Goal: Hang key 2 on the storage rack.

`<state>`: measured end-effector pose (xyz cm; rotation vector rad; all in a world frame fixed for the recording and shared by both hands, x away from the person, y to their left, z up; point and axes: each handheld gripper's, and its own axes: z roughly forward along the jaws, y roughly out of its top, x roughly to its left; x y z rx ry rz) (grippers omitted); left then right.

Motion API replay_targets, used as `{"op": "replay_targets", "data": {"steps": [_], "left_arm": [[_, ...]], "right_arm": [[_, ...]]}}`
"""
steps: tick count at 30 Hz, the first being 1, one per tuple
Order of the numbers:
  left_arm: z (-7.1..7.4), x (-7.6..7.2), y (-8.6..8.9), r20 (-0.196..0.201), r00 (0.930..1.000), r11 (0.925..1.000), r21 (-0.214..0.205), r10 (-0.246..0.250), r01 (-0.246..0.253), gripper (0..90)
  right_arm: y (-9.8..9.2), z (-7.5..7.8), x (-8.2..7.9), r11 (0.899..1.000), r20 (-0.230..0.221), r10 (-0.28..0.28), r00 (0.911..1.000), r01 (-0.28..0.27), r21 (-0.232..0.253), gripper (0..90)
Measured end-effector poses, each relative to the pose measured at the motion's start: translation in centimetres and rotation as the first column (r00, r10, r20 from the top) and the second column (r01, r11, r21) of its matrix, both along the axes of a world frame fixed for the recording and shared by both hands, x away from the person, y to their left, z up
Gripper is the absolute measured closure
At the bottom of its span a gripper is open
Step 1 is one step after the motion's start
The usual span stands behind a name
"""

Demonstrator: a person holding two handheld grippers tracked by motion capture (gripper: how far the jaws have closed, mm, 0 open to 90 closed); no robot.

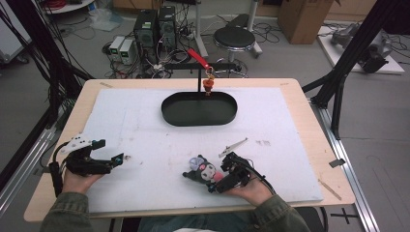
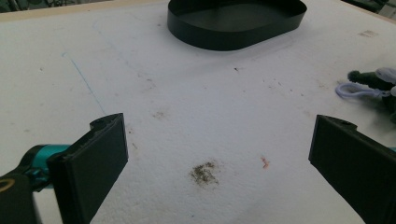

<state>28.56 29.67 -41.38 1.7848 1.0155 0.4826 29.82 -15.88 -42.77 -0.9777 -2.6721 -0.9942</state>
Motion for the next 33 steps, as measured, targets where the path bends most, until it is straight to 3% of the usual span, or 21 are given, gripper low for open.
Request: {"op": "replay_targets", "data": {"steps": [6, 11, 14, 21, 33], "left_arm": [[0.0, 0.0, 0.0, 0.0, 1.0, 1.0, 0.0, -0.001, 0.001, 4.9], [0.0, 0.0, 0.0, 0.0, 1.0, 1.0, -0.001, -0.002, 0.002, 5.0], [0.0, 0.0, 0.0, 0.0, 1.0, 1.0, -0.001, -0.001, 0.001, 4.9], [0.0, 0.0, 0.0, 0.001, 1.0, 1.0, 0.0, -0.002, 0.002, 5.0], [0.0, 0.1, 0.0, 0.001, 1.0, 1.0, 0.003, -0.004, 0.004, 4.9]], "right_arm": [[0.0, -0.2, -0.5, 1.0, 0.012, -0.016, 0.9998, 0.016, -0.004, 9.6], [-0.1, -0.3, -0.8, 1.0, 0.034, -0.006, 0.9994, 0.006, 0.004, 39.6], [0.0, -0.2, -1.0, 1.0, 0.048, -0.015, 0.9987, 0.015, -0.001, 47.0], [-0.1, 0.6, -1.1, 1.0, 0.041, 0.003, 0.9992, -0.004, 0.021, 48.9], [-1.9, 3.5, -0.4, 0.992, 0.067, -0.061, 0.9959, 0.053, 0.113, 48.9]]}}
